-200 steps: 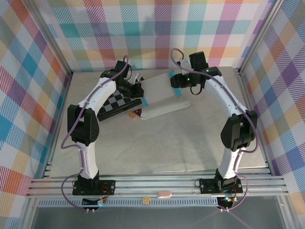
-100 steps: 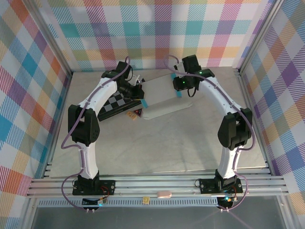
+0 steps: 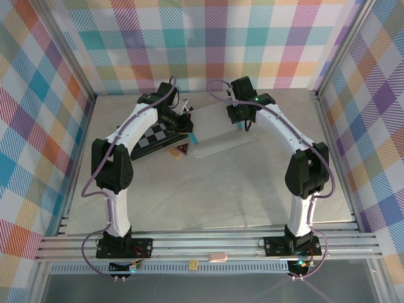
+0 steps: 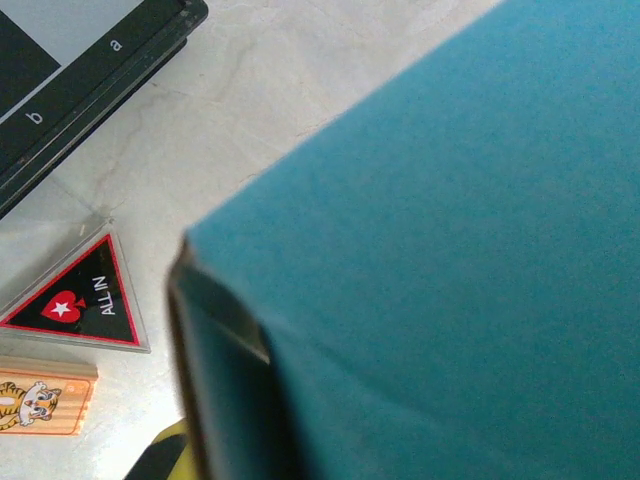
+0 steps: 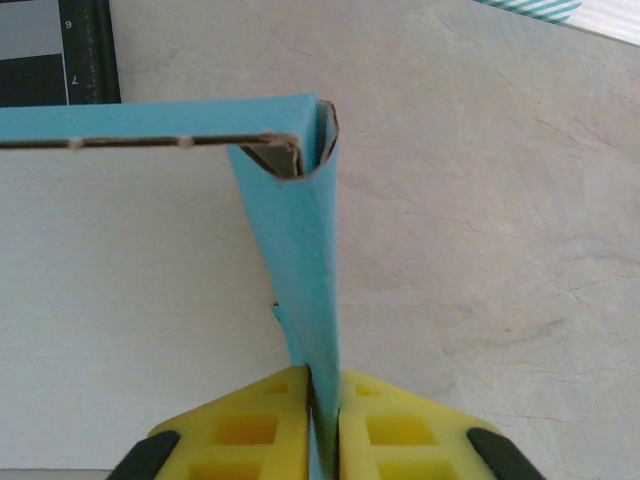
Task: Fold the paper box
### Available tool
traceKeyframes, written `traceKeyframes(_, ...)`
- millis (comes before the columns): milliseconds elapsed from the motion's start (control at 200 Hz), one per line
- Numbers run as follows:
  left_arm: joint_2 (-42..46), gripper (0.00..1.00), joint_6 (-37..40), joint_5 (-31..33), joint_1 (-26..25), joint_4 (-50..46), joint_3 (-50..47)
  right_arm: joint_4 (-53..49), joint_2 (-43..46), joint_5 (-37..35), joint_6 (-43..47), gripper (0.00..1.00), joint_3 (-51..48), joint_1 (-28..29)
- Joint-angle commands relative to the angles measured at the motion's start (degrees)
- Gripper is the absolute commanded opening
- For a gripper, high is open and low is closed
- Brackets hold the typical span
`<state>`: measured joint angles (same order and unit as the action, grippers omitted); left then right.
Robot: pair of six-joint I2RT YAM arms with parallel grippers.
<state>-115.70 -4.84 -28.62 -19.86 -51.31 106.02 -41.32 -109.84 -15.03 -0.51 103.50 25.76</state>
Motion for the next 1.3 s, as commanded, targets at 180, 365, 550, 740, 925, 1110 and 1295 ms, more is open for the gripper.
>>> traceKeyframes(180, 2.8, 0.00, 1.4, -4.2, -1.2, 0.8, 2.2, -2.4, -2.3, 4.9, 0.8, 0.19, 1.5, -1.0)
traceKeyframes(365, 2.8, 0.00, 1.5, -4.3, -1.2, 0.8, 2.3, -3.2, -3.6, 5.3, 0.5, 0.22, 3.2, -1.1)
traceKeyframes(550, 2.9, 0.00, 1.6, -4.1, -1.2, 0.6, 2.4, -3.6, -4.4, 2.3, 0.1, 0.15, 3.8, -1.1)
traceKeyframes(740, 2.8, 0.00, 1.2, -3.8, -1.2, 0.6, 2.4, -7.8, -6.3, -11.4, -5.4, 0.00, 7.1, -0.8)
traceKeyframes(925, 2.3, 0.00, -0.4, -2.9, -1.5, 1.2, 2.6, -16.0, -10.3, -25.2, -11.9, 0.00, 13.7, 2.0)
traceKeyframes(1110, 1.7, 0.00, -2.5, -2.2, -2.2, 2.2, 2.8, -25.8, -15.5, -38.0, -19.2, 0.00, 20.9, 4.2)
traceKeyframes(1295, 1.3, 0.00, -3.0, -2.3, -2.6, 2.4, 3.0, -29.9, -18.0, -42.8, -21.2, 0.00, 23.7, 5.8)
